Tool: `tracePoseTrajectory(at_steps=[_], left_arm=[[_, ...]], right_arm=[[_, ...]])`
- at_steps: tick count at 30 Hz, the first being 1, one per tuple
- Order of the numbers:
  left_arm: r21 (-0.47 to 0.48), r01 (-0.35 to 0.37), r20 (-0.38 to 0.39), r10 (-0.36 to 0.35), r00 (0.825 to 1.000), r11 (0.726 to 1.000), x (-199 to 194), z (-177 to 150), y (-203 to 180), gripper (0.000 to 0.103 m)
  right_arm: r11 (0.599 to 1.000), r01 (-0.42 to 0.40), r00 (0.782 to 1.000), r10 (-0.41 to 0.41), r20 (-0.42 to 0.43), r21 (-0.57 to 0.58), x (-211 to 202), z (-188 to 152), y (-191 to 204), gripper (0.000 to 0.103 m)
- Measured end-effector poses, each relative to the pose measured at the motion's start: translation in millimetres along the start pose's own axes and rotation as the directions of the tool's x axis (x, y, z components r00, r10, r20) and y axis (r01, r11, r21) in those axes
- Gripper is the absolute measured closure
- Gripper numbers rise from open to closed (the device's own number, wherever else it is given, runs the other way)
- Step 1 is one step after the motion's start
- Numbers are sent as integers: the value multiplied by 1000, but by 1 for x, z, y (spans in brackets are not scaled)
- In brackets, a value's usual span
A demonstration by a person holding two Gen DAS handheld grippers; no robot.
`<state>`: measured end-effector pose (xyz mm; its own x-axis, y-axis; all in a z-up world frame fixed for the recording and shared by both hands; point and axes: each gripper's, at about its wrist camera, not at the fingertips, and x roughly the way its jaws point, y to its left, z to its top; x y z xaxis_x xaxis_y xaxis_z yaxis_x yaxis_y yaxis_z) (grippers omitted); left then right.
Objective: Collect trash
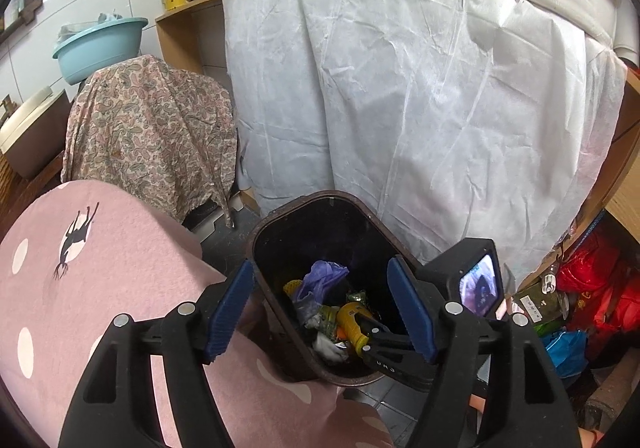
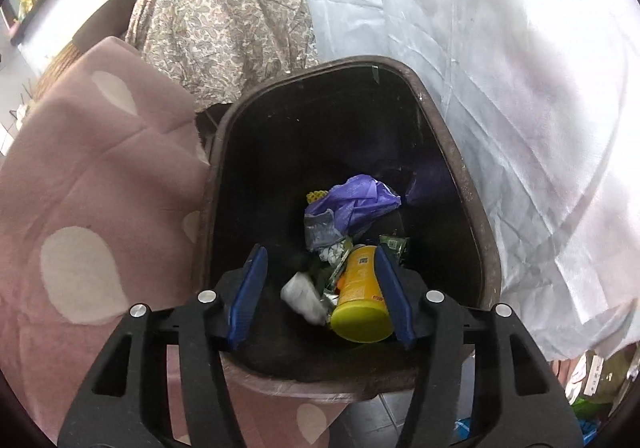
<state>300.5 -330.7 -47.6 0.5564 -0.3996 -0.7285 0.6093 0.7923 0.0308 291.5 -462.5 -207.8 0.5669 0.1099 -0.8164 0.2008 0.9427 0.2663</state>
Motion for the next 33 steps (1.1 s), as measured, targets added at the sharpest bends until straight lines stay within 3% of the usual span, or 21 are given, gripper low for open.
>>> tracePoseTrajectory(at_steps=[10, 15, 17, 22, 33], left_arm=[[-3, 2, 82, -1, 997, 1000, -53, -27, 13, 22], [-1, -16, 148, 16, 989, 1000, -96, -49, 22, 11], [3, -32, 190, 30, 981, 999, -117, -61, 26, 5], [-29, -90, 265, 94, 960, 996, -166, -96, 40, 5], [-161, -230, 350, 274, 896, 960, -248, -172, 73, 5]], right_arm=[[998, 43, 988, -36, 149, -48, -84, -29, 31, 19], [995, 80, 960, -63, 272, -54, -143, -50, 50, 8], [994, 94, 943, -72, 325, -54, -166, -60, 61, 6], [988, 124, 899, -75, 431, -87, -216, -84, 93, 6], [978, 110, 848, 2, 529, -179, -284, -131, 161, 6]])
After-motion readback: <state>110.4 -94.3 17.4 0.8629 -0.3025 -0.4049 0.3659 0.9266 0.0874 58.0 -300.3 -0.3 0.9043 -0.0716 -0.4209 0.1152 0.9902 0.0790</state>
